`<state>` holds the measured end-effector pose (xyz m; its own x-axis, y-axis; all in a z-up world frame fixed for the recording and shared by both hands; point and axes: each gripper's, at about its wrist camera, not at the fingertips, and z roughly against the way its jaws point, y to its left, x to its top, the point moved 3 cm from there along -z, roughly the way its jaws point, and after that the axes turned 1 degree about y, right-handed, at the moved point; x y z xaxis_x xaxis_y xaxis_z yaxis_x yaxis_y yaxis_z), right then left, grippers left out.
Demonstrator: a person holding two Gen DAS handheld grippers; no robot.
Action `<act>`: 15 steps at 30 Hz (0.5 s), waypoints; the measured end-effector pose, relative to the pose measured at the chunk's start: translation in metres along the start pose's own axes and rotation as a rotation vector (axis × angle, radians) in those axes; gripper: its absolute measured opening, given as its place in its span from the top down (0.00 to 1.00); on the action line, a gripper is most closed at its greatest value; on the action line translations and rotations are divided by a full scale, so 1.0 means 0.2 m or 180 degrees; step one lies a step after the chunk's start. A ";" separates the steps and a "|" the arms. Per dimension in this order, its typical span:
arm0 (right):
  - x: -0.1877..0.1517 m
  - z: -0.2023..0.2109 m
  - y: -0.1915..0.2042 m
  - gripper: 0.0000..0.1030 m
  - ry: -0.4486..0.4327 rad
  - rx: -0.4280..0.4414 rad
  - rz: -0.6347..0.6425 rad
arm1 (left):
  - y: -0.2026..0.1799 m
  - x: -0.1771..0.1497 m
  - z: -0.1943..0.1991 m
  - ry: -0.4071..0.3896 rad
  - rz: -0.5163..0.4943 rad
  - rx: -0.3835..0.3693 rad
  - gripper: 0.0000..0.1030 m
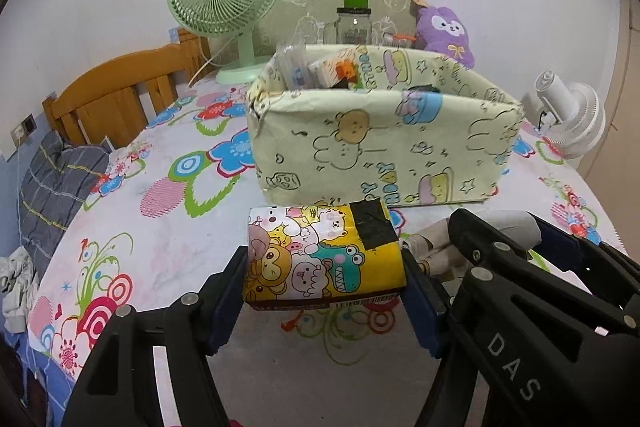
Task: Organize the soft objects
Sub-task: 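Lift the yellow box with the left tool while the right tool carries the white towel over the basket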
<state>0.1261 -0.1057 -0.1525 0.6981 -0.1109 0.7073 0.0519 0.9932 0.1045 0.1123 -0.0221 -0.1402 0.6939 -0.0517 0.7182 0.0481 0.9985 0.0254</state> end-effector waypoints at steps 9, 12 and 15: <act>0.03 0.13 -0.03 0.48 -0.0153 0.0034 0.0022 | -0.04 0.02 0.13 -0.0138 0.0026 -0.0008 0.30; 0.04 0.17 -0.03 0.48 -0.0197 0.0040 0.0033 | -0.05 0.04 0.17 -0.0185 0.0039 -0.0013 0.30; 0.06 0.22 -0.04 0.48 -0.0254 0.0046 0.0042 | -0.06 0.06 0.20 -0.0236 0.0050 -0.0022 0.30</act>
<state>0.1032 -0.1170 -0.1137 0.6395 -0.1010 0.7621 0.0324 0.9940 0.1045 0.0902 -0.0338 -0.1041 0.6395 -0.0345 0.7680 0.0429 0.9990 0.0091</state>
